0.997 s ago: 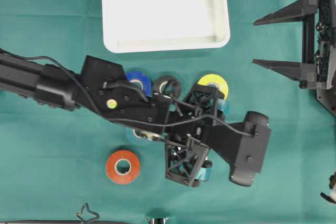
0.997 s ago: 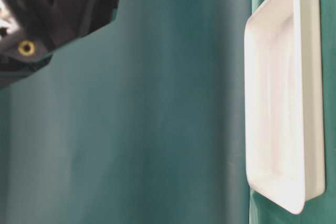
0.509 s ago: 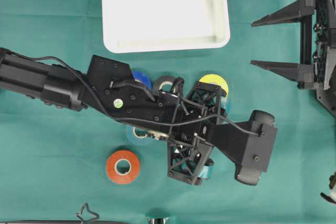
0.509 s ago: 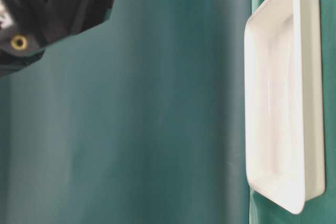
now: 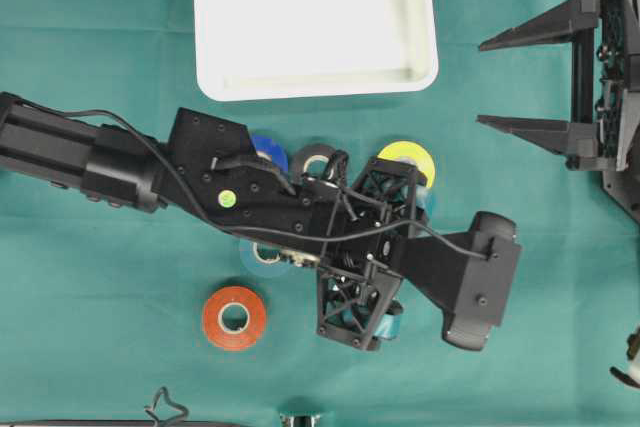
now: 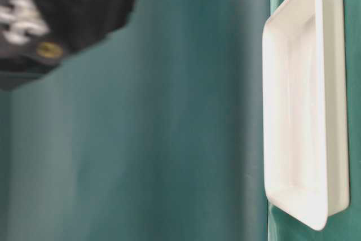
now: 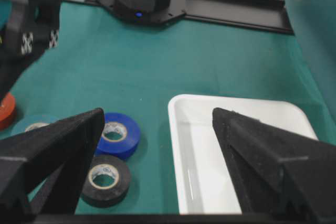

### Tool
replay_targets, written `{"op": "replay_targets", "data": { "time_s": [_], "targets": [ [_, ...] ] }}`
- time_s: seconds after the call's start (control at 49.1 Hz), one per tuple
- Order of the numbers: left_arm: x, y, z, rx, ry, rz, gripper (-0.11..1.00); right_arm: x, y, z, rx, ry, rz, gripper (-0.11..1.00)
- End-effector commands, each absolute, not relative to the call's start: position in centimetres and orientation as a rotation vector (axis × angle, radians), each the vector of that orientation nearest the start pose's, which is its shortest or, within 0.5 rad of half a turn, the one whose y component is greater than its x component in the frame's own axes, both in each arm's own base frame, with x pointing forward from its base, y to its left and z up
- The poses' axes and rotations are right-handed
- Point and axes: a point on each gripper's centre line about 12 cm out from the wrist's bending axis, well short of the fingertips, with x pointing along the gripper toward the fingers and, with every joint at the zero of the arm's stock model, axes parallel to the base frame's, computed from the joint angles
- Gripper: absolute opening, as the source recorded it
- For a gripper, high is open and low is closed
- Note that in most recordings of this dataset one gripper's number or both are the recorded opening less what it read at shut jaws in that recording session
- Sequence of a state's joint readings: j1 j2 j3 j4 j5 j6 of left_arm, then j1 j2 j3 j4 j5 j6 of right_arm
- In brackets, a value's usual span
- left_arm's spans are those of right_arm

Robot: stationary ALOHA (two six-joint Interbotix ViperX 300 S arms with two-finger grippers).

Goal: Pick up the tape from a random location and place it into the white case.
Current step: 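Lower the left gripper into the white roll's core and close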

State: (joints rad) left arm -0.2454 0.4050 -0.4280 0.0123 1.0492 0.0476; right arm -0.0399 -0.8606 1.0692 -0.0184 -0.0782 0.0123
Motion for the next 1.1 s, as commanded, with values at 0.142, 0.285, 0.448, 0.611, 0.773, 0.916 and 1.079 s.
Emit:
{"op": "replay_targets", "data": {
  "time_s": [0.142,0.285,0.448,0.611,0.773,0.916,1.079],
  "targets": [
    [51.9,-13.4,28.5,0.182,0.951,-0.251,1.0,22.4,-0.8,30.2,-0.004,0.095,-0.036,0.93],
    [52.0,-13.6,27.2,0.185,0.955,-0.254,1.0,22.4,-0.8,30.3,-0.004,0.097,-0.036,0.93],
    [52.3,-13.7,24.7,0.187,0.972,-0.255,1.0,22.5,-0.8,30.2,-0.004,0.1,-0.036,0.93],
    [52.4,-13.8,22.0,0.19,1.004,-0.255,1.0,22.5,-0.8,30.1,-0.004,0.101,-0.036,0.93],
    [52.6,-14.0,19.8,0.194,1.017,-0.258,1.0,22.7,-0.8,29.8,-0.004,0.114,-0.036,0.93],
    [52.8,-14.4,17.9,0.2,1.046,-0.264,1.0,22.9,-0.9,29.6,-0.004,0.123,-0.036,0.93],
    [53.0,-14.5,16.2,0.206,1.069,-0.265,1.0,23.0,-0.9,29.3,-0.003,0.134,-0.036,0.93]
  ]
}}
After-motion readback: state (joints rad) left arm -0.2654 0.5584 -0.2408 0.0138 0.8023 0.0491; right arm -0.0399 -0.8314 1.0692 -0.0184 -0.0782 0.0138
